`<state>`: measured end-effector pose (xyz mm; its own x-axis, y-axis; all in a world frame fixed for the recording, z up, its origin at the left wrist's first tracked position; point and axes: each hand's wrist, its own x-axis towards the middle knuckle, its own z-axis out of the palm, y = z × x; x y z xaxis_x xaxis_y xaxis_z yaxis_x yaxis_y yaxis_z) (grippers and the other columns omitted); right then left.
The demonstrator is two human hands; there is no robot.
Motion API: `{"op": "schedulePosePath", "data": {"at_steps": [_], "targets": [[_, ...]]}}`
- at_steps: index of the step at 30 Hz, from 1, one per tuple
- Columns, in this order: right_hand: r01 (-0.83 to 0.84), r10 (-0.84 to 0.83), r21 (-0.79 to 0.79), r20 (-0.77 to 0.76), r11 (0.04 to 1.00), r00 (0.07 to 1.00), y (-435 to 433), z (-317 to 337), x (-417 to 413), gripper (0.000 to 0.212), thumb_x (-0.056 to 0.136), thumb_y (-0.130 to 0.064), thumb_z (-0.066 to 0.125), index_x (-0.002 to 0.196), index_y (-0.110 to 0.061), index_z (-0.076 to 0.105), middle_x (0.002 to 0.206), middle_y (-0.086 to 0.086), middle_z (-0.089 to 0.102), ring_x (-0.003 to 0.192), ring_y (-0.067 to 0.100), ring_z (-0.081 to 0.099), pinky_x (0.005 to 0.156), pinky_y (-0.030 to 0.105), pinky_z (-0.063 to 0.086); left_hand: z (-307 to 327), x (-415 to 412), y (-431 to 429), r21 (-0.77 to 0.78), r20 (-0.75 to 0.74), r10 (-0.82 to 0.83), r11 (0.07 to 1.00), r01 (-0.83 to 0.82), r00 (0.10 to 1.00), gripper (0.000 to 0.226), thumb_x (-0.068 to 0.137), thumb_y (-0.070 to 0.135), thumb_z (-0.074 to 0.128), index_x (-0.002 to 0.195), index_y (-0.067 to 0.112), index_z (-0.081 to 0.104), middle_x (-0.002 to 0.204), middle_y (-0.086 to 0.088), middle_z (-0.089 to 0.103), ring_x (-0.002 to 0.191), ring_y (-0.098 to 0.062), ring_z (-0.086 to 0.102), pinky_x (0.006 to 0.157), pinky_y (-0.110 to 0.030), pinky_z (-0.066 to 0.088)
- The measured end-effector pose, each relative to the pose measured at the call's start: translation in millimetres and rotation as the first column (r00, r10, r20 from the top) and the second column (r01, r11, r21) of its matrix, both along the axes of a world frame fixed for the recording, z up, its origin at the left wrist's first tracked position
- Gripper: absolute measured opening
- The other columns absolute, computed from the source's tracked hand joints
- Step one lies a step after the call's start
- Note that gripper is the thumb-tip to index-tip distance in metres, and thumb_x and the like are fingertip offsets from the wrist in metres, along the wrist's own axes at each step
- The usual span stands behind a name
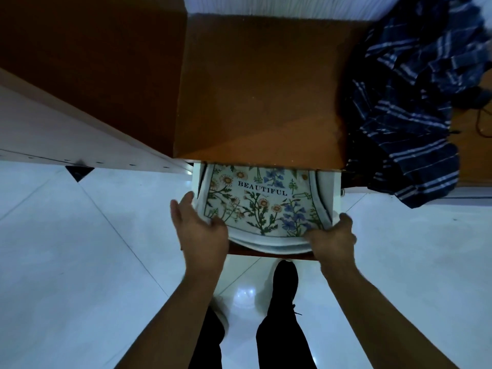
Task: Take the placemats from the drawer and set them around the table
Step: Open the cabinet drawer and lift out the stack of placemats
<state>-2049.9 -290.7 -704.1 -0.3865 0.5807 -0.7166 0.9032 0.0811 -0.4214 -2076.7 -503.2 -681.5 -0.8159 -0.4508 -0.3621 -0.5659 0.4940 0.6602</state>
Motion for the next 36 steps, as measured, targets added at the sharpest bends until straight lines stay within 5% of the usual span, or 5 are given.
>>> {"op": "schedulePosePath", "data": {"at_steps": [4,6,12,24,36], "targets": [[0.083,0.051,-0.461,0.271,0.884,0.961,21.0,19.9,-3.8,0.006,0.081,0.007,0.062,0.077,0.002,0.062,0.082,0.014,0.055,0.071,0.027,0.051,0.058,0.033,0.044,5.8,1.8,-39.9,0.185,0.31,0.152,0.959,-0.217,0.938,0.084,0.061,0.011,0.073,0.137,0.017,0.037,0.12,-0.009,0.053,0.105,-0.03,0.059,0.091,-0.047,0.052],[0.072,0.132,-0.544,0.327,0.836,0.936,29.1,20.0,-5.6,0.022,0.083,0.009,0.055,0.065,-0.003,0.054,0.075,0.012,0.05,0.066,0.026,0.048,0.057,0.035,0.042,7.0,-4.3,-54.5,0.304,0.495,0.089,0.914,-0.268,0.864,0.074,0.051,0.01,0.068,0.122,0.006,0.048,0.103,-0.014,0.061,0.091,-0.031,0.061,0.084,-0.044,0.053],[0.103,0.097,-0.481,0.372,0.87,0.923,25.4,-9.6,-26.3,0.02,0.085,-0.015,0.063,0.104,-0.007,0.064,0.098,0.014,0.073,0.089,0.032,0.07,0.081,0.046,0.058,-6.1,-42.5,-49.6,0.286,0.776,-0.185,0.955,-0.075,0.603,0.013,0.084,-0.002,0.051,0.093,0.004,0.057,0.091,-0.015,0.06,0.077,-0.026,0.057,0.059,-0.032,0.05],[0.039,-0.041,-0.264,0.0,0.964,0.999,3.7,-11.8,-8.4,0.02,0.079,-0.023,0.078,0.089,-0.008,0.069,0.082,0.005,0.07,0.077,0.024,0.067,0.078,0.036,0.056,-22.9,-31.8,-37.3,0.031,0.346,-0.244,0.968,0.249,0.906,0.029,0.084,0.032,0.07,0.092,0.006,0.061,0.078,-0.001,0.061,0.071,-0.017,0.059,0.055,-0.022,0.042],[-0.055,0.05,-0.101,-0.06,0.993,0.997,-10.8,75.9,30.6,0.023,0.083,-0.028,0.066,0.079,-0.006,0.068,0.065,0.004,0.066,0.057,0.018,0.06,0.049,0.023,0.041,55.2,20.7,-49.1,0.086,0.258,-0.21,0.977,0.194,0.943,0.022,0.085,0.032,0.07,0.083,0.012,0.061,0.073,0.001,0.065,0.069,-0.014,0.063,0.053,-0.022,0.043]]}}
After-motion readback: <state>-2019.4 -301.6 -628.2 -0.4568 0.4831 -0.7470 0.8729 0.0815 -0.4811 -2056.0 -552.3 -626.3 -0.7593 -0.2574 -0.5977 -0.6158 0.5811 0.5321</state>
